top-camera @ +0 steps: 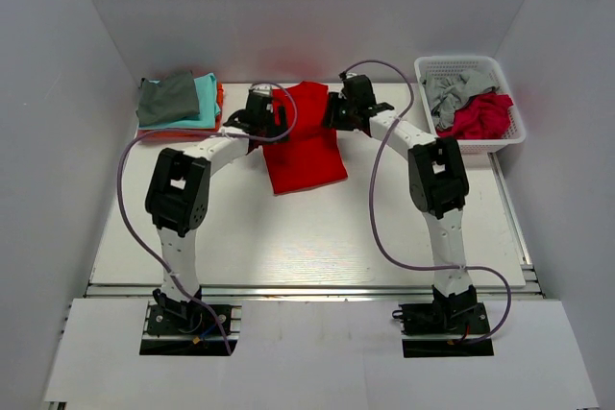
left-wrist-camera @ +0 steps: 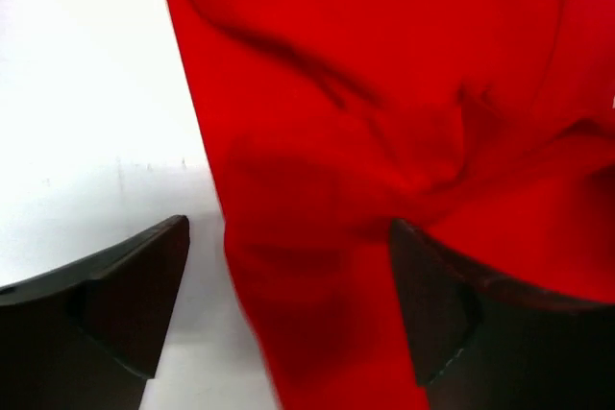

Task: Fold and stack the t-shirts
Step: Fold the folded rectangular tshirt in 1/3 of the way, then grab one side of the 2/3 rectangular tshirt with both arms, then fold the long partially folded tshirt into a neat square

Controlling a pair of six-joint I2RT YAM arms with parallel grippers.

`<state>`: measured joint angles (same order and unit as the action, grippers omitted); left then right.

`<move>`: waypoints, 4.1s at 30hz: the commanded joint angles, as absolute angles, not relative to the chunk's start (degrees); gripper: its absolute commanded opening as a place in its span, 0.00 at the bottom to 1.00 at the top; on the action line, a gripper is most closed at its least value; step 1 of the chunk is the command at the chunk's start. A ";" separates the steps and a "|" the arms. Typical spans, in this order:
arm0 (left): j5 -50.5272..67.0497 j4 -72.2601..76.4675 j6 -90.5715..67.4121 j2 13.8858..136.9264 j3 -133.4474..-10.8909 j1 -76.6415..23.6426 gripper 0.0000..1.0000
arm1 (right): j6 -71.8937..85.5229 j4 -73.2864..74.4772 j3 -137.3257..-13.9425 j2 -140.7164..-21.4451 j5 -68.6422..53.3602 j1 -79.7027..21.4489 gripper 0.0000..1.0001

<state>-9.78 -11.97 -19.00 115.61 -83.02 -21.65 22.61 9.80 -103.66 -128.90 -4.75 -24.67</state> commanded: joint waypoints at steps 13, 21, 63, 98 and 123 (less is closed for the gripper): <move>1.75 -13.54 -17.05 103.28 -75.08 -20.12 1.00 | 16.97 7.29 -87.12 -111.13 -11.52 -23.20 0.90; 10.99 -8.79 -15.64 96.94 -58.63 -23.55 1.00 | 15.91 5.54 -70.49 -103.97 -11.59 -23.29 0.90; 30.83 -20.20 -18.10 76.48 -50.36 -29.44 0.00 | 14.68 26.05 -58.80 -81.85 -20.65 -23.64 0.00; 5.19 -30.05 -27.86 81.99 -70.57 -28.39 0.00 | 16.09 40.34 -91.04 -98.41 -16.44 -21.01 0.00; -3.43 -23.47 -28.39 101.49 -80.24 -20.84 0.08 | 17.31 25.23 -109.58 -124.17 -30.49 -17.14 0.17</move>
